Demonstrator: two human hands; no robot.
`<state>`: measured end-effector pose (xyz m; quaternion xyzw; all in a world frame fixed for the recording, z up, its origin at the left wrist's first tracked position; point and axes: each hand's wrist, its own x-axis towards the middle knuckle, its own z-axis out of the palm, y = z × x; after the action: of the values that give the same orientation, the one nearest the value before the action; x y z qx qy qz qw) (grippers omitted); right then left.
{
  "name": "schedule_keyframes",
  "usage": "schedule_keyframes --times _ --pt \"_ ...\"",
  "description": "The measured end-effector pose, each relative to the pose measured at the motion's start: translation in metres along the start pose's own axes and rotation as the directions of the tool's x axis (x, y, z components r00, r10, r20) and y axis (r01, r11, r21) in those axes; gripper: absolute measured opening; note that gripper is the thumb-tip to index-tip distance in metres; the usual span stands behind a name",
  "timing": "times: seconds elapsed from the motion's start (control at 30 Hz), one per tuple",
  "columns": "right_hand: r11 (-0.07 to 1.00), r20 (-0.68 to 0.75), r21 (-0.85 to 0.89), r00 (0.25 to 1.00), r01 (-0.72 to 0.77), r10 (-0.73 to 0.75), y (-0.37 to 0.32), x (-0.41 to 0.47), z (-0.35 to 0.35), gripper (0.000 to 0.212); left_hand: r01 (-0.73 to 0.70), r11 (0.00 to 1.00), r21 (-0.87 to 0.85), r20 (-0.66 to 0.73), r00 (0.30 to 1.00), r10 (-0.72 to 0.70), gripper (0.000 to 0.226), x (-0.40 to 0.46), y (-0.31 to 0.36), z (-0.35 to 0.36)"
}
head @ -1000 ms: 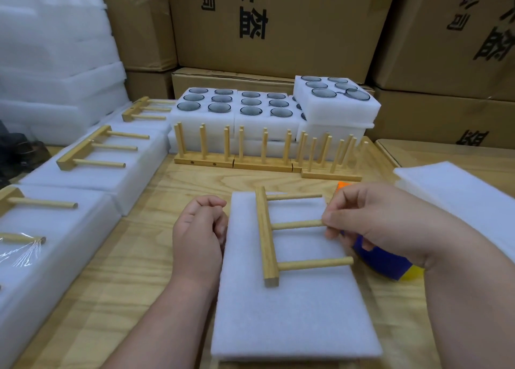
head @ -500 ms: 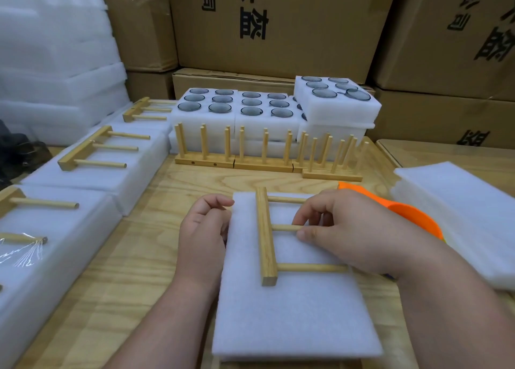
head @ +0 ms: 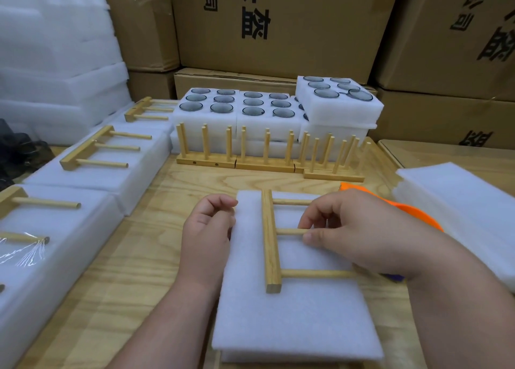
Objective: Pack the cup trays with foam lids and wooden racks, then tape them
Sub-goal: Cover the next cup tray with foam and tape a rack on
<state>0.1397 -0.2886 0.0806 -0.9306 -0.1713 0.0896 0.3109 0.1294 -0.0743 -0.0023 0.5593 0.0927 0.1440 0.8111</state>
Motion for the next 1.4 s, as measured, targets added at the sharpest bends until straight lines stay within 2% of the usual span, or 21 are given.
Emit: schedule_keyframes --times 0.07,0.13,0.23,0.33,0.4,0.57,0.67,0.7,0.77,0.87,0.97,1.03,1.1,1.2,1.27,1.33,1.4 --pt "1.0 0.064 0.01 0.998 0.003 -0.004 -0.002 -0.003 -0.003 0.008 -0.002 1.0 -0.011 0.001 1.0 0.002 0.028 0.0 -0.001 0.0" --pt "0.999 0.041 0.002 0.999 0.033 -0.033 -0.004 -0.006 -0.005 0.008 0.0 0.999 -0.035 0.009 1.0 0.001 0.028 0.0 -0.001 -0.001" --pt "0.99 -0.183 0.093 0.979 0.105 -0.086 -0.009 -0.003 -0.003 0.005 0.004 0.998 -0.061 0.019 1.0 -0.003 0.027 0.0 0.0 0.0" --pt "0.937 -0.353 0.326 0.936 0.124 -0.001 -0.018 0.002 0.0 0.009 0.011 0.996 -0.091 0.026 1.0 -0.008 0.026 -0.003 0.003 0.001" --pt "0.916 -0.442 0.379 0.895 0.131 0.055 -0.02 0.002 0.0 0.014 0.007 0.994 -0.108 0.026 1.0 -0.004 0.029 -0.004 0.004 0.002" --pt "0.936 -0.668 0.319 0.736 0.147 0.112 -0.008 -0.004 -0.015 0.042 0.003 0.992 -0.123 0.012 1.0 -0.002 0.048 -0.004 0.003 0.003" --pt "0.977 -0.748 0.206 0.652 0.052 0.123 0.006 -0.009 -0.031 0.054 0.013 0.993 -0.121 0.008 1.0 -0.012 0.049 -0.003 0.003 0.002" --pt "0.989 -0.749 0.148 0.65 -0.021 0.126 0.011 -0.012 -0.036 0.056 0.017 0.992 -0.121 0.008 1.0 -0.016 0.048 -0.002 0.002 0.002" --pt "0.972 -0.682 0.069 0.7 -0.226 0.211 0.021 -0.017 -0.045 0.052 0.025 0.992 -0.127 0.004 1.0 -0.025 0.046 -0.002 0.002 0.002" --pt "0.842 -0.407 -0.091 0.792 -0.531 0.456 0.026 -0.019 -0.051 0.048 0.02 0.993 -0.118 -0.005 1.0 -0.021 0.046 -0.002 0.001 0.001" --pt "0.752 -0.195 -0.227 0.786 -0.618 0.587 0.025 -0.019 -0.048 0.057 0.015 0.995 -0.103 -0.012 1.0 -0.016 0.046 -0.001 0.001 0.001" --pt "0.722 -0.149 -0.296 0.777 -0.625 0.612 0.026 -0.017 -0.043 0.055 0.016 0.994 -0.104 -0.015 1.0 -0.018 0.044 -0.001 0.001 0.002" --pt "0.713 -0.171 -0.318 0.778 -0.624 0.605 0.028 -0.015 -0.041 0.043 0.015 0.994 -0.112 -0.02 1.0 -0.018 0.042 -0.001 0.001 0.002" --pt "0.764 -0.284 -0.238 0.796 -0.599 0.535 0.032 -0.018 -0.049 0.031 0.011 0.994 -0.113 -0.029 0.999 -0.014 0.045 0.0 -0.001 0.0" --pt "0.847 -0.377 -0.077 0.802 -0.526 0.464 0.032 -0.026 -0.057 0.026 0.009 0.994 -0.111 -0.028 1.0 -0.012 0.045 0.0 -0.003 -0.002" --pt "0.914 -0.449 0.193 0.797 -0.356 0.405 0.027 -0.032 -0.064 0.026 -0.004 0.994 -0.114 -0.035 0.999 0.0 0.044 0.002 -0.002 -0.005" --pt "0.866 -0.473 0.49 0.806 -0.095 0.356 0.019 -0.032 -0.067 0.024 -0.081 0.993 -0.084 -0.078 0.994 0.075 0.034 0.003 0.006 -0.004"
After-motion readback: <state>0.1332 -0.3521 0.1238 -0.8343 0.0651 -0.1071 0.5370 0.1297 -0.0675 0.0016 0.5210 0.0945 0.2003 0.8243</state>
